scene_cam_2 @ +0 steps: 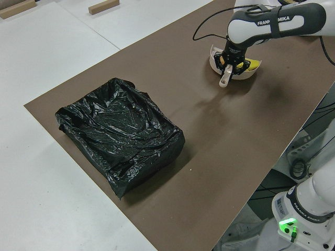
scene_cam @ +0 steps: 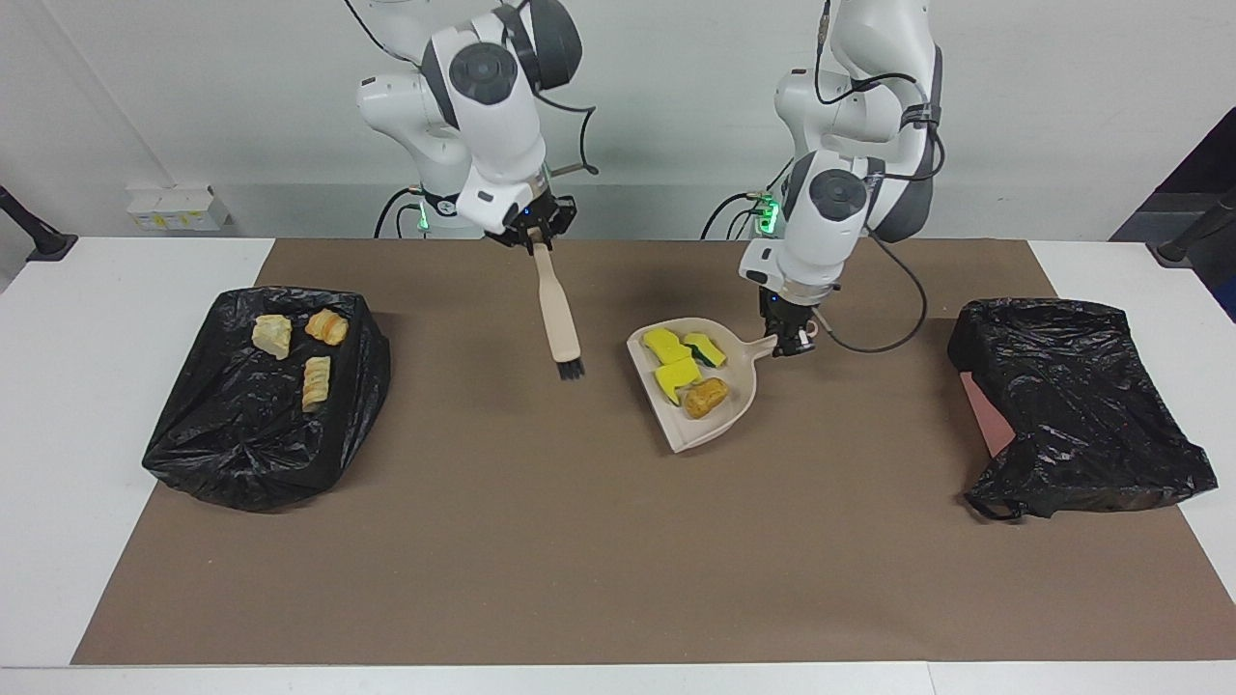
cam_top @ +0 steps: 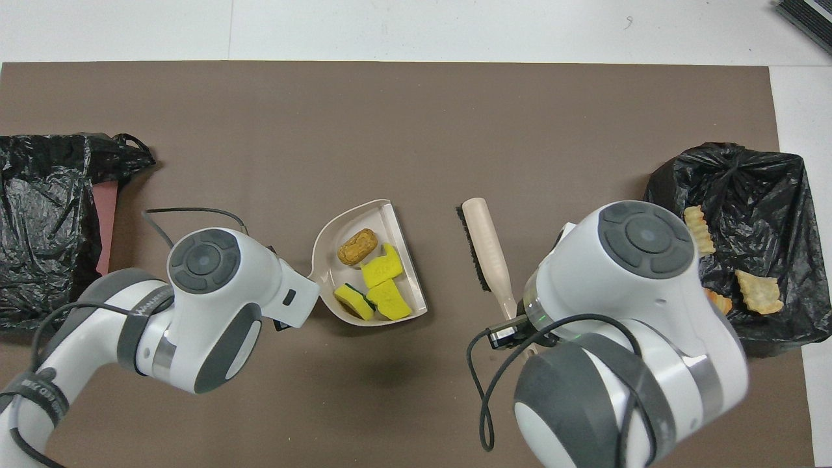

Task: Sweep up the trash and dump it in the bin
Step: 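Carry the dustpan to the black bag beside the left gripper and tip it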

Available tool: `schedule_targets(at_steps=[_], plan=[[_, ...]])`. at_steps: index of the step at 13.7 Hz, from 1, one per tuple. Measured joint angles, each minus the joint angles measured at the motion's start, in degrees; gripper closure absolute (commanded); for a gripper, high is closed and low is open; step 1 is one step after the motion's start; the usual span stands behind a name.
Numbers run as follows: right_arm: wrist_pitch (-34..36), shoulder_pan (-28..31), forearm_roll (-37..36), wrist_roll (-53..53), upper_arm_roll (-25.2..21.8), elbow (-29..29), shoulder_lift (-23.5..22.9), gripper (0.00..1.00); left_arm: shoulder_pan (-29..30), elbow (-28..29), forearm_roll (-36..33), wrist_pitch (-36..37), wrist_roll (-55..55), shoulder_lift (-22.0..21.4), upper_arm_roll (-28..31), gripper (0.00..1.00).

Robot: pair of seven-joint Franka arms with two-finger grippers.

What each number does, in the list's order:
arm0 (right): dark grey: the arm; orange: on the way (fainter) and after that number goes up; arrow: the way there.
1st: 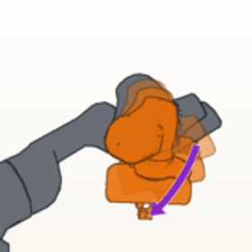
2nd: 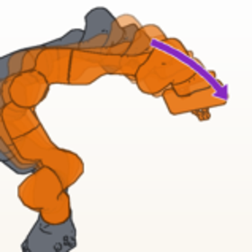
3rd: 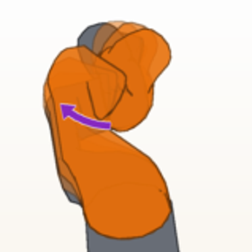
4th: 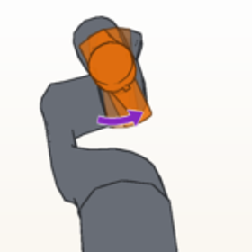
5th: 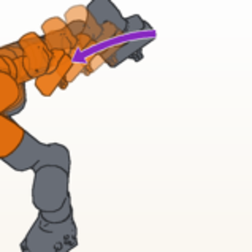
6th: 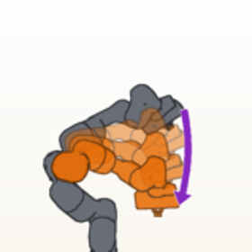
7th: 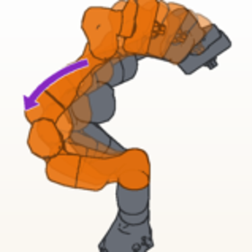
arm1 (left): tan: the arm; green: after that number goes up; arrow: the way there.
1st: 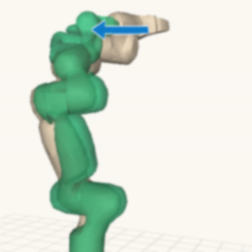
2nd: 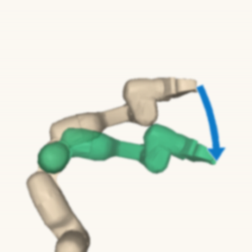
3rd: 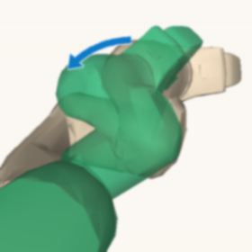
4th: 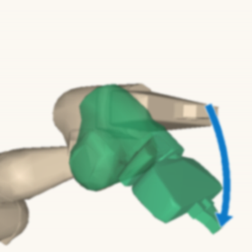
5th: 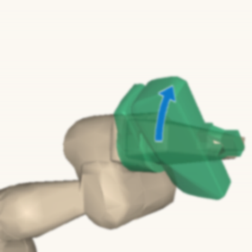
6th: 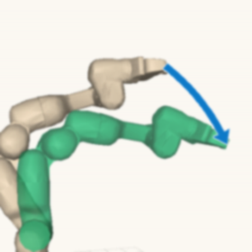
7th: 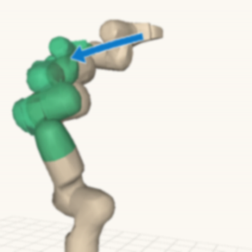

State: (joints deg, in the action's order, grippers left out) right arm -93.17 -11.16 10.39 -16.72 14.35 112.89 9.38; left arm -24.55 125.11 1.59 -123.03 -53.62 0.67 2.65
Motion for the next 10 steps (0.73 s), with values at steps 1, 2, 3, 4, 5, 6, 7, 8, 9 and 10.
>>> schedule_targets(at_steps=[1,2,3,4,5,6,7,8,9,10], plan=[[0.88,-0.51,0.33,-4.66,0.28,0.28,1.03,1.0,1.14,-1.42,0.45,1.63,-1.74,-0.02,0.03,1.0],[1.3,-1.55,1.17,-8.12,0.41,0.79,1.38,1.0,2.25,-3.01,0.99,3.47,-3.37,-0.03,0.05,1.0],[1.13,-3.69,2.41,-12.06,0.46,1.71,1.16,1.0,3.6,-4.88,1.63,5.26,-4.96,-0.05,0.06,1.0],[-0.21,-6.88,2.87,-16.82,0.53,2.93,0.41,1.0,5.11,-6.82,2.27,6.9,-6.51,-0.05,0.08,1.0],[-2.75,-10.06,2.89,-20.65,0.78,4.28,-0.7,1.0,6.66,-8.84,2.78,8.5,-7.93,-0.04,0.12,1.0],[-4.95,-12.32,2.89,-22.49,1.05,5.67,-1.85,1.0,8.16,-11.13,3.13,10.62,-9.32,0.08,0.14,1.0],[-6.23,-13.32,3.06,-22.76,1.06,6.68,-2.67,1.0,9.37,-13.22,3.23,12.68,-10.7,0.45,0.13,1.0],[-7.99,-14.09,3.65,-22.76,0.98,7.82,-3.4,1.0,10.51,-15.59,3.27,14.81,-12.25,1.16,0.12,1.0],[-10.59,-15.28,4.32,-22.76,0.92,9.11,-4.06,1.0,11.64,-17.86,3.28,16.64,-13.8,2.14,0.13,1.0],[-13.19,-16.87,4.48,-22.76,0.93,10.55,-4.71,1.0,13.05,-20.09,3.28,18.27,-15.61,3.27,0.12,1.0]])
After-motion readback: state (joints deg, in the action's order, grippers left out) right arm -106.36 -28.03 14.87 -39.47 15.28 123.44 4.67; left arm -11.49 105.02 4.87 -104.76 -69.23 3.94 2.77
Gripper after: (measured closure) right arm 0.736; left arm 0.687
